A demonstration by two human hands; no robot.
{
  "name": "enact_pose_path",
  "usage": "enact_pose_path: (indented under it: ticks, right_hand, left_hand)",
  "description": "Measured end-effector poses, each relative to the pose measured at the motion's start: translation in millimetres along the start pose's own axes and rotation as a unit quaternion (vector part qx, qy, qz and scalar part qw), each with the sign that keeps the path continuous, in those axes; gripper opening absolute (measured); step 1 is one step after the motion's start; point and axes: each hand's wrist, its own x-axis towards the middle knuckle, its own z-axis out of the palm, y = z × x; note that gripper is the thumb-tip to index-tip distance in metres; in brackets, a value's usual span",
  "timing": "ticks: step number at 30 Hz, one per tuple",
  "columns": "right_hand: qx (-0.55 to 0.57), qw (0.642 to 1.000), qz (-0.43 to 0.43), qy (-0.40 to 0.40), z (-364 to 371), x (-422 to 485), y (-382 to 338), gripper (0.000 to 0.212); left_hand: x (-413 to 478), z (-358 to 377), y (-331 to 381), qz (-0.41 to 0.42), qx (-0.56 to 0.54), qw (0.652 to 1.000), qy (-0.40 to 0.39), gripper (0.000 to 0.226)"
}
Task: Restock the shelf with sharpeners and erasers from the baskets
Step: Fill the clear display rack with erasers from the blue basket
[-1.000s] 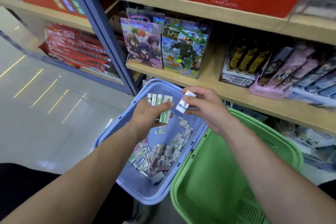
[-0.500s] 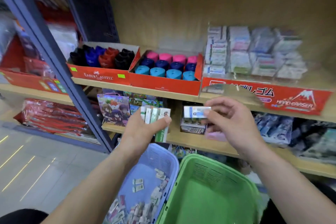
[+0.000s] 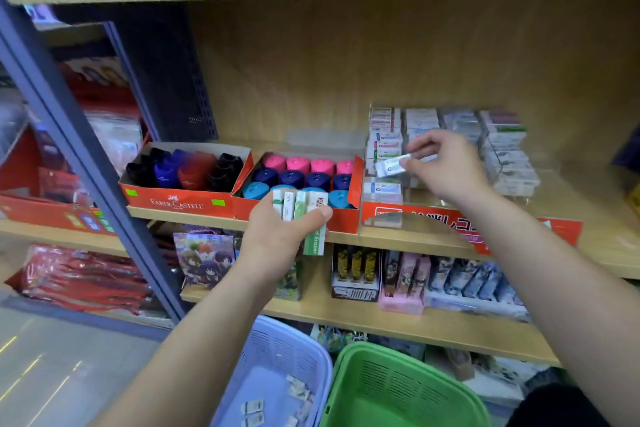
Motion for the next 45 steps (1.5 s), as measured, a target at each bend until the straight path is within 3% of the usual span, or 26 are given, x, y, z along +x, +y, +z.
enact_pose_path:
  ticks: [4,8,11,15,17,20,23,29,39,45]
  right_hand:
    - [-0.029,0.999,-0.013,-0.021,17.4,5.4,-0.4,0.013]
    - [-0.118,0.992,-0.052,0.016,23.3,8.6,2.8,0.007]
    - [-0.151,0.987,-0.04,-0.033,26.5,8.9,9.3,0.008]
    - [-0.09,0.994,-0.059,0.005,18.3,-8.4,-5.8,0.009]
    - [0.001,0.996,-0.073,-0.043,13.8,-29.6,-24.5,0.01]
    - [0.106,0.97,-0.045,-0.213,17.4,-59.1,-45.5,0.014]
    - [0.142,0.954,-0.015,-0.266,24.7,-68.1,-49.0,0.012]
    - [0.241,0.942,0.056,-0.227,23.6,-69.0,-50.4,0.009]
    - [0.273,0.941,0.109,-0.168,1.8,-78.1,-31.1,0.01]
    - [0.236,0.948,0.09,-0.191,-41.4,-82.0,1.6,0.036]
  left_hand:
    - [3.0,2.1,2.0,-0.009,-0.008,1.0,0.004,0.034]
    - [3.5,3.2,-0.1,-0.014,-0.011,1.0,0.001,0.033]
    - [3.5,4.6,-0.7,-0.013,-0.022,1.0,-0.001,0.036]
    - [3.5,5.4,-2.8,-0.01,-0.028,0.999,-0.013,0.033]
    - [3.6,6.5,-3.7,-0.005,-0.032,0.999,-0.031,0.032]
    - [2.6,9.1,-3.7,0.009,-0.041,0.997,-0.06,0.037]
    - [-0.6,10.6,-5.0,0.031,-0.043,0.995,-0.089,0.043]
    - [-5.5,7.8,-7.3,-0.007,-0.12,0.992,-0.042,0.024]
    - [1.7,19.7,-3.2,0.006,-0.08,0.996,-0.031,0.024]
    - [7.5,43.4,16.7,0.026,-0.043,0.997,-0.054,0.025]
